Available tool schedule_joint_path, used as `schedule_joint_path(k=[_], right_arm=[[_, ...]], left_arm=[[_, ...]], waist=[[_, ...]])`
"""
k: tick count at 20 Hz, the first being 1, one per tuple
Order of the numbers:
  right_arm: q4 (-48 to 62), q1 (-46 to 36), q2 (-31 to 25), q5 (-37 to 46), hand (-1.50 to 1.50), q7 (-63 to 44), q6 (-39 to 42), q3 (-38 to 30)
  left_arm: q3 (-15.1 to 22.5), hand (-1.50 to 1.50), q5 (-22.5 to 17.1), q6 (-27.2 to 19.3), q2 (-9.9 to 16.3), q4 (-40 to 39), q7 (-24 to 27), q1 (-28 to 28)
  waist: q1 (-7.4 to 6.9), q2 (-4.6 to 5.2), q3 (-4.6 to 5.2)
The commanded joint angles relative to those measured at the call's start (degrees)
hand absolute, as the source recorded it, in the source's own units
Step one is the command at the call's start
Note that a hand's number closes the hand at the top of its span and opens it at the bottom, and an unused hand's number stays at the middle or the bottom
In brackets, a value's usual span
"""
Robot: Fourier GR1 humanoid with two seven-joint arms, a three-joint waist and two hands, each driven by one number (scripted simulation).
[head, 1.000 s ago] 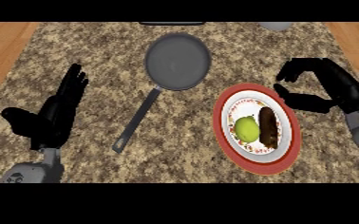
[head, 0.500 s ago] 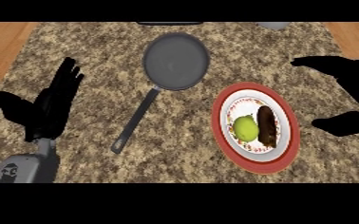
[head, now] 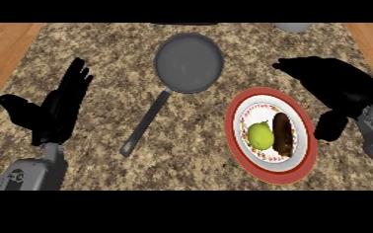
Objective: Pick the sweet potato from the plate and place it in the pan
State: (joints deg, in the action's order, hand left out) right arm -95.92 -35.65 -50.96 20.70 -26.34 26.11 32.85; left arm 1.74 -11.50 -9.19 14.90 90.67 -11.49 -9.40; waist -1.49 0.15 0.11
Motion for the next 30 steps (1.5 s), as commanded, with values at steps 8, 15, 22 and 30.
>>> schedule_joint_path(k=[8,15,22,30], right_arm=[[12.1,-7.0,11.7,-1.6,-1.50,-15.3,25.3,8.4],[9.8,-5.5,17.1,1.7,-1.50,-19.0,29.6,10.1],[7.8,-6.0,17.6,7.5,-1.50,-23.3,32.6,14.2],[14.4,-2.6,27.3,17.5,-1.50,-19.2,27.4,14.6]], left_arm=[[-2.5,0.00,-1.1,2.2,1.2,-1.7,0.9,-0.5],[-1.3,0.00,1.4,-0.1,-1.4,-1.5,-0.4,-0.9],[-2.0,0.00,0.5,2.7,-1.2,-0.3,2.8,3.5],[-3.5,0.00,0.9,2.5,-0.9,1.8,-1.4,0.9]], waist=[[0.43,-0.10,0.02],[1.27,-0.12,-0.09],[1.04,-0.18,-0.07],[0.96,-0.05,-0.12]])
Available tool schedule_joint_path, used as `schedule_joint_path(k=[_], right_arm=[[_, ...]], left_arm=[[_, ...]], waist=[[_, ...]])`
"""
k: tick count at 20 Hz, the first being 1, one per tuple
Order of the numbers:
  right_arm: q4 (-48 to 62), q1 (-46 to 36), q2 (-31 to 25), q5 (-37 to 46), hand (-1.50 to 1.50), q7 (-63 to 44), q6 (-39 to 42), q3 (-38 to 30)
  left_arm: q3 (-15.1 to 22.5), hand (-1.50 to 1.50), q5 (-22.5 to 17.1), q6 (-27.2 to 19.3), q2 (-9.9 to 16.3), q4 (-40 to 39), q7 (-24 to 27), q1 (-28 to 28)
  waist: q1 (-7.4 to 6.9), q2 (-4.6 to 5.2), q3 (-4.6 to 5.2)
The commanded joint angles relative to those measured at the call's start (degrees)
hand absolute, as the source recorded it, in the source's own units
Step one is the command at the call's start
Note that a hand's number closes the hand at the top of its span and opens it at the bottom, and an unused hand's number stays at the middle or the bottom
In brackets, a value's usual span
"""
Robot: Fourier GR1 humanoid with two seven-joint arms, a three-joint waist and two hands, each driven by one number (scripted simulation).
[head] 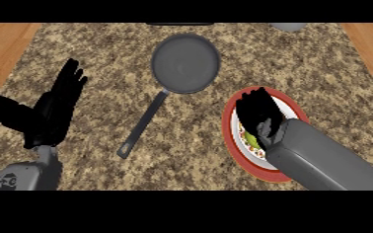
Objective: Pick the sweet potato from the plate and place it in the pan
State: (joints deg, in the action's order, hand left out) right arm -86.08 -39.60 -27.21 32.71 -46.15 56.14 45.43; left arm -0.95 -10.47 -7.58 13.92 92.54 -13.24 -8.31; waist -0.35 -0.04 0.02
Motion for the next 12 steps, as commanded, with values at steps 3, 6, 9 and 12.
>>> schedule_joint_path(k=[3,6,9,12], right_arm=[[3.9,3.2,3.5,6.4,-1.50,-2.3,1.8,0.8],[4.6,2.6,4.1,8.7,-1.50,-1.7,3.7,-0.7],[9.4,1.3,5.7,11.9,-1.50,0.0,1.5,-1.6],[13.4,2.3,4.2,16.5,-1.50,6.5,-4.3,-0.4]], left_arm=[[-0.9,0.00,1.0,-0.8,-0.8,-3.0,-1.3,-3.4],[-1.9,0.00,0.6,1.1,-0.3,-1.6,0.9,-0.3],[0.0,0.00,1.1,0.7,-1.1,4.0,-2.7,2.4],[-0.6,0.00,2.4,-0.5,-2.5,-1.2,-1.1,-3.0]], waist=[[0.31,0.08,-0.01],[0.14,0.03,-0.01],[-0.31,0.00,-0.03],[-0.03,0.14,-0.04]])
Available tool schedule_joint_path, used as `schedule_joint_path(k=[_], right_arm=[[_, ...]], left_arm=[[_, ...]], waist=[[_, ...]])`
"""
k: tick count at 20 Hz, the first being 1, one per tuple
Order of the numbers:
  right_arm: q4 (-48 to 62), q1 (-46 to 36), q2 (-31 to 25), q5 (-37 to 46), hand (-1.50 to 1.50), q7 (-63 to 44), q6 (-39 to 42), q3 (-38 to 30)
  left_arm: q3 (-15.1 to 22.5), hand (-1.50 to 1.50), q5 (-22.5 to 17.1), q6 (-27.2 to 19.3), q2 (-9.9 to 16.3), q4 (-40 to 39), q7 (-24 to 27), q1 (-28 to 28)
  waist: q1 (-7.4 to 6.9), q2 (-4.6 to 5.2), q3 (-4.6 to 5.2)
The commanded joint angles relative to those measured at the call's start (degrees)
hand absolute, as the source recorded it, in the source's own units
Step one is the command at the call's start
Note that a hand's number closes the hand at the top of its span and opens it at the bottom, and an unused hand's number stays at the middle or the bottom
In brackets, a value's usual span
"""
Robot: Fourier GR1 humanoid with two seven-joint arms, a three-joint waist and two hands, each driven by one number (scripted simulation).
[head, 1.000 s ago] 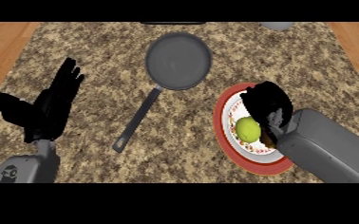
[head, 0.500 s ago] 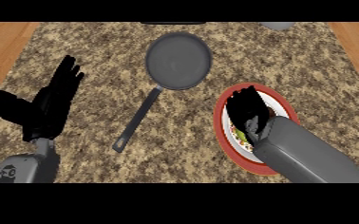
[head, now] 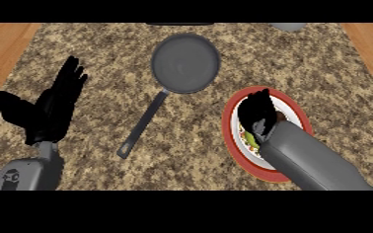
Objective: Pick the sweet potato from the plate and place it in the pan
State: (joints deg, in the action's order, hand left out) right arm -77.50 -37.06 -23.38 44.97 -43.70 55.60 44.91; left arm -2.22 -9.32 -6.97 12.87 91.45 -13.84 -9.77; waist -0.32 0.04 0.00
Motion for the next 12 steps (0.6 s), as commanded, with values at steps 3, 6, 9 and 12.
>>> schedule_joint_path(k=[3,6,9,12], right_arm=[[4.5,0.4,-1.8,6.2,-1.50,9.1,-3.4,-0.8],[1.5,5.4,-0.7,7.7,-1.50,5.5,-0.9,-2.0],[7.8,3.0,0.1,10.0,-1.50,10.1,-1.7,-2.6],[8.5,4.1,-1.9,12.5,-1.50,14.5,-5.1,-3.2]], left_arm=[[-1.0,0.00,0.0,1.2,-0.5,-1.4,-0.6,-1.6],[-0.2,0.00,1.8,0.8,-1.9,-0.4,2.5,1.3],[0.4,0.00,2.3,0.0,-2.1,3.0,-1.1,2.1],[-2.0,0.00,0.7,1.9,-0.2,2.6,-2.3,-0.3]], waist=[[0.08,0.03,-0.01],[0.27,-0.07,0.00],[-0.07,-0.03,-0.01],[0.00,-0.03,-0.01]])
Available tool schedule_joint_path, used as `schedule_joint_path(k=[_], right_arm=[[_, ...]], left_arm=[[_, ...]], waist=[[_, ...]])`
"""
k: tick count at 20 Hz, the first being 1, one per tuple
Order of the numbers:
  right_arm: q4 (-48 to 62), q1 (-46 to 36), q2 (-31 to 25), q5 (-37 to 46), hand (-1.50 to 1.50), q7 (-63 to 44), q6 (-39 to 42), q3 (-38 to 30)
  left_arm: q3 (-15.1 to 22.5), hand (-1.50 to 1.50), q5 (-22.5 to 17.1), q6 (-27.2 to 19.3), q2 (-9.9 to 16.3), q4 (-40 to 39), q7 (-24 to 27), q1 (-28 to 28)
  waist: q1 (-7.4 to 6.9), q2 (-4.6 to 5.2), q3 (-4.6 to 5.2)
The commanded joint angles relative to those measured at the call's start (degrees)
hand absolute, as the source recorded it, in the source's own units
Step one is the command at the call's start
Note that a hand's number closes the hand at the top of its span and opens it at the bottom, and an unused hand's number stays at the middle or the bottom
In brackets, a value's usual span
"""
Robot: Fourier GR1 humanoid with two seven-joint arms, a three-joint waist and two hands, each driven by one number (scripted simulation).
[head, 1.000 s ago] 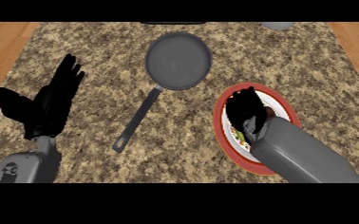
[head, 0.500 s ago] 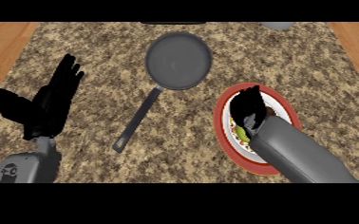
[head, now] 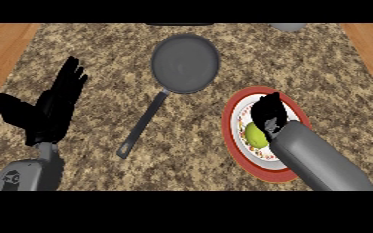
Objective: Pick the sweet potato from the plate and place it in the pan
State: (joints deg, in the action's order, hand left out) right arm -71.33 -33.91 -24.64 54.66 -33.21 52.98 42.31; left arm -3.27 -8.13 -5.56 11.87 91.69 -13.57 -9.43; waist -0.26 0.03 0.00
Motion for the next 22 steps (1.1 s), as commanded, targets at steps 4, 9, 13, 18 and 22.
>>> schedule_joint_path(k=[4,9,13,18,22], right_arm=[[8.1,1.0,1.5,6.8,-1.50,7.1,-8.6,-1.3],[13.7,0.5,4.9,8.7,-1.50,8.9,-9.1,-4.5],[16.5,0.1,5.3,9.8,1.50,12.3,-8.9,-4.8],[15.8,1.2,3.7,11.9,1.50,18.3,-14.0,-3.2],[15.1,2.1,2.7,12.5,1.50,20.2,-15.5,-4.3]], left_arm=[[-0.9,0.00,-0.1,1.5,-0.7,-1.7,0.8,0.3],[0.2,0.00,1.6,-0.3,-1.7,3.0,-1.8,1.0],[0.4,0.00,1.7,0.8,-2.7,-0.4,1.0,1.2],[0.0,0.00,1.9,0.1,-3.2,-0.5,0.5,0.6],[-0.7,0.00,1.8,0.4,-2.2,0.5,-0.5,0.1]], waist=[[-0.17,0.04,-0.01],[-0.31,0.00,-0.02],[-0.33,0.08,-0.02],[-0.20,0.06,-0.01],[-0.19,0.02,-0.02]])
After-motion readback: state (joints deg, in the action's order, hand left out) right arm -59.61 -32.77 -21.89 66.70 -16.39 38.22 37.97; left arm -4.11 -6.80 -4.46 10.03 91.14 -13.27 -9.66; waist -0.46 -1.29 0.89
